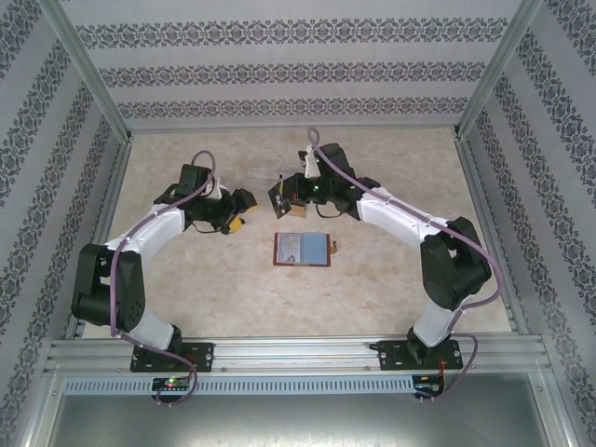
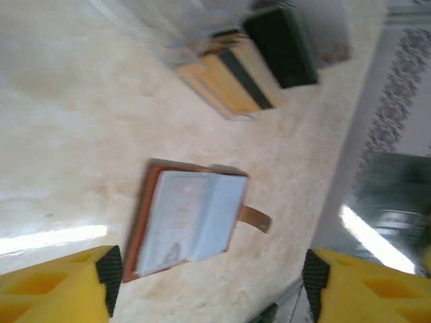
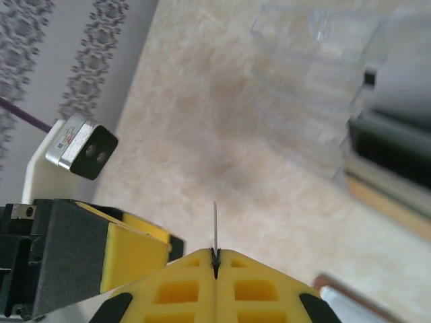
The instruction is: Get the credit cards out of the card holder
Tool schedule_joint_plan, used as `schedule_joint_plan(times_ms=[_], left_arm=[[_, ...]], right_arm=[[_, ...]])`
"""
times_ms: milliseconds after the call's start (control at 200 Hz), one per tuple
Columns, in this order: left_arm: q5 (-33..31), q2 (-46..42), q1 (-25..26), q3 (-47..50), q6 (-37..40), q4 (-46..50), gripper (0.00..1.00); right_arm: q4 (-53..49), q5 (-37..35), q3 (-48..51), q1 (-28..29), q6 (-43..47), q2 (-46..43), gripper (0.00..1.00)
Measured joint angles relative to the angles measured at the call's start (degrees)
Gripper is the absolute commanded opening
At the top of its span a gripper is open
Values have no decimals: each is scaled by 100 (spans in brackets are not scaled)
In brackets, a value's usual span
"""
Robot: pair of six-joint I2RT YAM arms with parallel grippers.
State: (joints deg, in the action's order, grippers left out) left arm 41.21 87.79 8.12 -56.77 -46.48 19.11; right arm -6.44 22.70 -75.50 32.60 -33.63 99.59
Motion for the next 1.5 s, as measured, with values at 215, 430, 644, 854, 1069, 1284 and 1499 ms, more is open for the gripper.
schedule_joint_plan(times_ms=[215, 430, 644, 854, 1069, 1284, 1499], left_arm=[[-734, -184, -177, -24, 688, 833, 98], [-1003, -472, -186, -55, 1169, 1088, 99], [-1025, -496, -186, -81, 1399, 1156, 100], [-1025, -496, -186, -81, 1443, 1182, 99], [-1021, -481, -186, -81, 1445, 1182, 100], [-997, -404, -186, -81, 1445, 1182, 99], [-975, -382, -186, -81, 1445, 1182, 99]], right_arm=[[-654, -1117, -767, 133, 2332, 289, 0], [-929, -1493, -1360, 131, 4406, 960, 0], [-1370, -1556, -2024, 127, 5768, 1615, 0], [-1661, -1646, -2354, 125, 6546, 1847, 0], [-1947, -1482, -2441, 17, 6966, 1904, 0], [-2046, -1237, -2505, -74, 7099, 1919, 0], [-2142, -1145, -2675, -57, 7222, 2055, 0]])
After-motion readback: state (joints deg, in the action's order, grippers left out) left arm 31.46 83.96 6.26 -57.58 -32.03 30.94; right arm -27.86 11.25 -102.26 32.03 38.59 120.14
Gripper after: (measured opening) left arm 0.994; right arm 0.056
